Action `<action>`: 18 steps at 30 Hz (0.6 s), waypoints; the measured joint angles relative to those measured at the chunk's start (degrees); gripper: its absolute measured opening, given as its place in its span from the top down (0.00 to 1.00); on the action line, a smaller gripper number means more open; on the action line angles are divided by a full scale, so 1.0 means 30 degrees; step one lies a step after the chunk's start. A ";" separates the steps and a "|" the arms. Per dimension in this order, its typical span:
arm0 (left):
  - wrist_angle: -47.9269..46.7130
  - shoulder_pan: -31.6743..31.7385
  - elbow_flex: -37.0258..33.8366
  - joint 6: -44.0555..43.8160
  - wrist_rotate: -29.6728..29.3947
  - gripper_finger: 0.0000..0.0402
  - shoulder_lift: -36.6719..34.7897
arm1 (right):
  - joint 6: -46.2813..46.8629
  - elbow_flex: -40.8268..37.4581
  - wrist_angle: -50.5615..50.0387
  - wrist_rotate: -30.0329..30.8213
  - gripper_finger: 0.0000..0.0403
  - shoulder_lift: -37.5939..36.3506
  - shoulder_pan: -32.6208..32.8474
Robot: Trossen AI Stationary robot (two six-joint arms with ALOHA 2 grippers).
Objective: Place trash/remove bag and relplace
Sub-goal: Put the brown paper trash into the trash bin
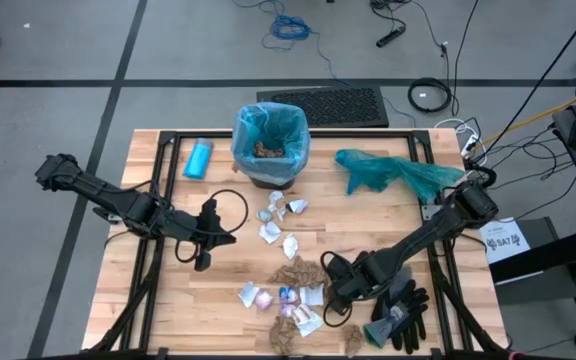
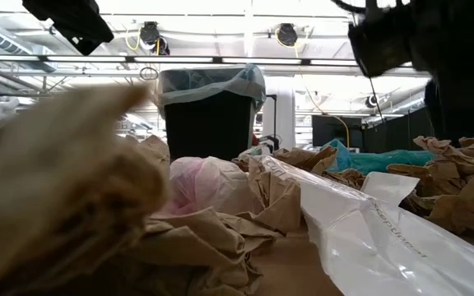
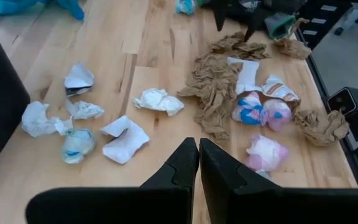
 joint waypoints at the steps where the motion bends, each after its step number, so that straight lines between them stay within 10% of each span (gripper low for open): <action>1: 0.0000 0.0000 0.0000 0.0000 0.0000 0.94 0.0000 | -0.0041 0.0000 -0.0062 -0.0089 0.31 0.0285 0.0000; 6: 0.0003 0.0005 0.0000 -0.0007 0.0167 0.94 0.0000 | -0.0001 0.0000 -0.0016 -0.0993 0.39 0.1272 -0.0321; 13: 0.0007 0.0000 0.0000 0.0007 0.0335 0.94 0.0000 | -0.1064 0.0000 -0.0126 -0.1546 0.93 0.0205 -0.0710; 18: -0.0007 0.0000 0.0000 0.0106 0.0327 0.94 0.0000 | -0.1189 0.0007 -0.1137 -0.1522 0.97 -0.1689 -0.1372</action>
